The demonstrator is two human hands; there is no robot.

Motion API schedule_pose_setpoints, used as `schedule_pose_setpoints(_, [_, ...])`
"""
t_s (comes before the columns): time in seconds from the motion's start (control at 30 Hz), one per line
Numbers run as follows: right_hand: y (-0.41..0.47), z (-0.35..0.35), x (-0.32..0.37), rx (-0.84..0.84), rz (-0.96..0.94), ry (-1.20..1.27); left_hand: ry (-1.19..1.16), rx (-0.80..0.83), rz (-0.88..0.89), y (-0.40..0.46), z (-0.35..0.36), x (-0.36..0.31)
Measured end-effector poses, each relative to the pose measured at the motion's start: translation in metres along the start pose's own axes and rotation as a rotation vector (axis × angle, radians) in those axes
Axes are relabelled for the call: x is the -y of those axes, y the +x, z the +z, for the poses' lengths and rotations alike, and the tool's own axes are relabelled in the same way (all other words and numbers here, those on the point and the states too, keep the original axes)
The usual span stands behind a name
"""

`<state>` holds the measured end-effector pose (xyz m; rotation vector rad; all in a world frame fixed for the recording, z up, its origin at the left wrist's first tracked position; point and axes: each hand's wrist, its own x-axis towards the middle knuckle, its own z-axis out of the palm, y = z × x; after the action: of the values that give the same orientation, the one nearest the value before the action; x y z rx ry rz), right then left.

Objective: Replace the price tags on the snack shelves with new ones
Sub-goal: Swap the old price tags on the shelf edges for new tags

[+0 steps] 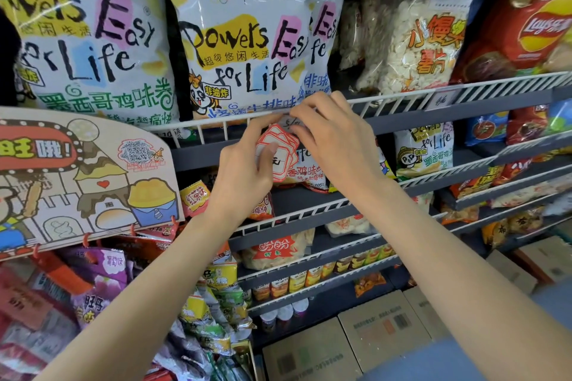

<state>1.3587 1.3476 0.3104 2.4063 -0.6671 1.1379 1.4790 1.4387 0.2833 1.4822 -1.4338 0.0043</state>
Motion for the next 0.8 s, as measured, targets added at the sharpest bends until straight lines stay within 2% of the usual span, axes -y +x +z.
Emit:
schedule_pose_setpoints(0.13, [-0.0005, 0.0001, -0.0005, 0.000, 0.001, 0.013, 0.052, 0.017, 0.004, 0.0015, -0.0006, 0.0002])
schedule_pose_setpoints(0.33, [-0.0035, 0.0034, 0.0012, -0.020, 0.102, 0.091, 0.120, 0.084, -0.026, 0.0047, -0.0045, -0.0051])
schedule_pose_setpoints(0.67, [-0.0074, 0.0054, 0.0051, -0.057, 0.144, 0.116, 0.138, 0.110, -0.029, 0.0043, -0.0080, -0.0084])
schedule_pose_setpoints(0.8, [-0.0089, 0.0041, 0.0049, -0.040, 0.279, 0.232, 0.135, 0.078, -0.038, 0.0024, -0.0086, -0.0079])
